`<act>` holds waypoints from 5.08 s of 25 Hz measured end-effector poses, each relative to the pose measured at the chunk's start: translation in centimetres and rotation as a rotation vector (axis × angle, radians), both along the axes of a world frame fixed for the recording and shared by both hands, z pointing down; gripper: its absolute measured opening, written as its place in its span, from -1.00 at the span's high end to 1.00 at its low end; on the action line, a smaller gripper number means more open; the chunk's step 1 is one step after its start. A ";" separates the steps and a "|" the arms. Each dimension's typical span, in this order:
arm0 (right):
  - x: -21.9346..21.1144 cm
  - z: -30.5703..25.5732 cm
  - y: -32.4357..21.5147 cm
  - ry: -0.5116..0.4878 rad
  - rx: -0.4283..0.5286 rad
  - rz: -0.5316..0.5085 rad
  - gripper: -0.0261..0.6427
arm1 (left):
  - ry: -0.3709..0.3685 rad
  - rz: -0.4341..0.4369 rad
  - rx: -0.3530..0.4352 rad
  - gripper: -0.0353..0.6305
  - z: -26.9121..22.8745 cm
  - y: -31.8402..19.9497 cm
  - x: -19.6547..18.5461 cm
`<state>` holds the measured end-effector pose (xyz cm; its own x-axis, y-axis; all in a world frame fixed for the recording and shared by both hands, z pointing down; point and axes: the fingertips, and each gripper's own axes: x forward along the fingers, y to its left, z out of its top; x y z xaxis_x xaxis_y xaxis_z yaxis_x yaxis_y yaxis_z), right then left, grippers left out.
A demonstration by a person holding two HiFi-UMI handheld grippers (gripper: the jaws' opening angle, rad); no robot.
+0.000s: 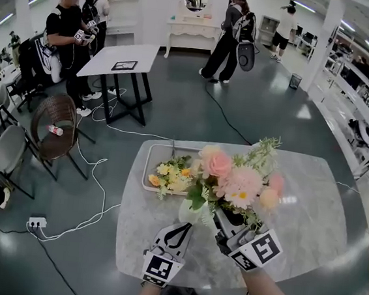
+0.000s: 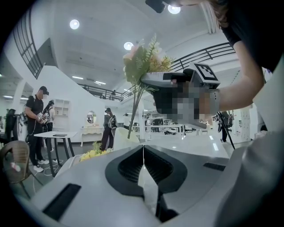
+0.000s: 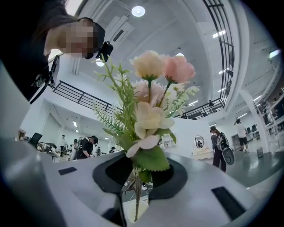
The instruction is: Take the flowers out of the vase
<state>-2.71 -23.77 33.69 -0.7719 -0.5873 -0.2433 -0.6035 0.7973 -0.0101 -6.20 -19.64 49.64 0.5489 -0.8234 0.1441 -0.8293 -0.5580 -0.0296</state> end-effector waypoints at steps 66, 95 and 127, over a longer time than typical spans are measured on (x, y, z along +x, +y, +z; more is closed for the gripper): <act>7.0 -1.3 6.0 0.055 -0.037 0.006 0.59 | 0.088 -0.062 0.000 0.84 -6.6 3.1 2.8; 7.7 3.9 12.5 0.087 -0.115 -0.049 0.59 | 0.117 -0.130 -0.032 0.84 -5.5 9.9 3.1; 9.4 4.7 21.8 0.086 -0.109 -0.081 0.59 | 0.153 -0.203 -0.006 0.84 -6.1 19.9 4.0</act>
